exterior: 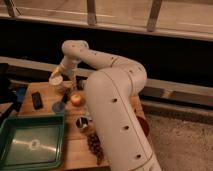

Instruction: Place brush in paper cup

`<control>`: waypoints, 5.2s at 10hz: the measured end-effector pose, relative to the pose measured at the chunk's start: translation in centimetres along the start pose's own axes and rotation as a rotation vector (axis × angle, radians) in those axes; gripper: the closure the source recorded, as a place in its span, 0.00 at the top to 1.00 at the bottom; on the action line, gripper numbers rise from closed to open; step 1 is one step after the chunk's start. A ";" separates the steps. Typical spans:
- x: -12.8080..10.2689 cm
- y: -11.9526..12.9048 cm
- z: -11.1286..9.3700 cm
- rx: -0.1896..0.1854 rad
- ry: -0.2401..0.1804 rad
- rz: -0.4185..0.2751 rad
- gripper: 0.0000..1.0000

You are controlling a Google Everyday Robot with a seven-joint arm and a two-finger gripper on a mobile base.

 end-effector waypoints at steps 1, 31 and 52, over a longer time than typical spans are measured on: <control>0.2 -0.6 1.3 0.004 0.014 0.007 0.80; -0.3 -1.6 4.2 0.153 0.018 0.025 0.00; 2.6 10.6 -1.8 -0.126 -0.160 -0.294 0.00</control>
